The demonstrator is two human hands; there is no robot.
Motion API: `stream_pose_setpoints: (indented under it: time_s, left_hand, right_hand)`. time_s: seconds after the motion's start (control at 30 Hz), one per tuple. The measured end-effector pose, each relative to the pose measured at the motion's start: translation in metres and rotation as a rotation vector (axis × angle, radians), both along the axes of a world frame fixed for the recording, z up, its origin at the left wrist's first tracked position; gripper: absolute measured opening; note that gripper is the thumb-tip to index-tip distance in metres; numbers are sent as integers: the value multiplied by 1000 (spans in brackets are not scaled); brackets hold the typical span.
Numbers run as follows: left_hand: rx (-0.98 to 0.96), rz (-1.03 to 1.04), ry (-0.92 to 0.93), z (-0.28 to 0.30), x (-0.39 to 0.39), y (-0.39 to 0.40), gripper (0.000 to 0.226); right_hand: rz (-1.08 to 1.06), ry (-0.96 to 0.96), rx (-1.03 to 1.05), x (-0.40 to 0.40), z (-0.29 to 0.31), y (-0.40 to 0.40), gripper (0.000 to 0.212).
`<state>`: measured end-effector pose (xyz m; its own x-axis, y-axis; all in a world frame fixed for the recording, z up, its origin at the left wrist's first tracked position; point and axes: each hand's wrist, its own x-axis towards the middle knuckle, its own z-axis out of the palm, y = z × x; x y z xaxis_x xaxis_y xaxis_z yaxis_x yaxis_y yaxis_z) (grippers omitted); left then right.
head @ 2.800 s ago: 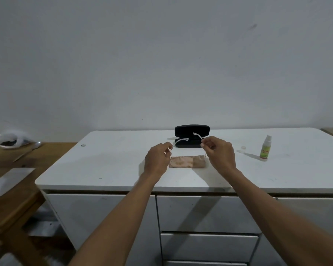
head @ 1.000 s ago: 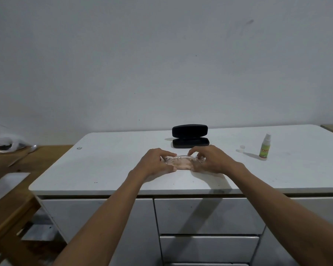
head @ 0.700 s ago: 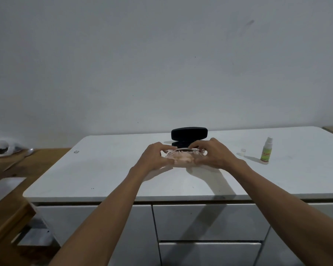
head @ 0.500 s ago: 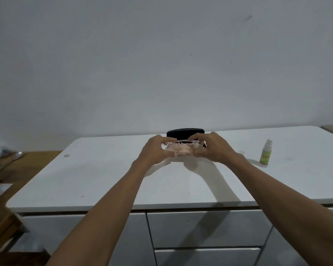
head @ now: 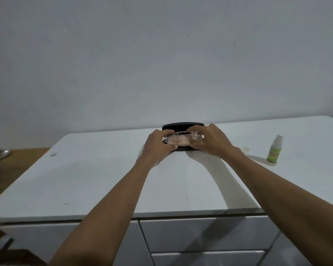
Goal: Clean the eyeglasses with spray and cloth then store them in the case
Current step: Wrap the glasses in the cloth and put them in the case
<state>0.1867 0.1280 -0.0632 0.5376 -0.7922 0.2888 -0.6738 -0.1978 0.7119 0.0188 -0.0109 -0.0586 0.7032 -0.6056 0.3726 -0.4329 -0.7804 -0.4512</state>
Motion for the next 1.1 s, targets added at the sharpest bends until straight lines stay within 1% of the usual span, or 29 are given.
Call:
stream_pose_setpoints:
  time_s: [0.13,0.27,0.4,0.53,0.67,0.7,0.77,0.83,0.9,0.97,1.1]
  left_hand:
    - [-42,31,19,-11,-1,-5,46]
    - [-72,72,35,-16,-2,-11,39]
    - [-69,87,57,-18,-1,-13,37]
    - [-68,105,17,-20,2,-16,37]
    - [-54,147,-21,-19,2,-17,44]
    - [-58,154,-40,-18,2,-16,42]
    - [-88,156,-83,-20,2,-11,30]
    - [-118,121,-136,-22,3,-6,17]
    - [-112,73,-205,-26,4,-1,9]
    - [-75,44,-243,-26,4,4,4]
    - [0,27,-260,-24,4,11,3]
  right_hand:
    - [28,13,47,1,-3,-5,52]
    - [74,53,119,4,1,-12,49]
    - [81,34,142,3,-3,-13,38]
    - [77,11,111,0,-6,-12,36]
    - [57,-6,63,0,-8,-9,34]
    - [44,-4,41,-1,-9,-8,33]
    - [20,-15,3,-3,-11,-7,29]
    - [2,-40,-18,-7,-14,-6,22]
    - [-3,-42,-17,-11,-16,-4,17]
    - [-5,-28,-24,-14,-17,0,15]
    - [-45,43,-52,-16,-19,7,9]
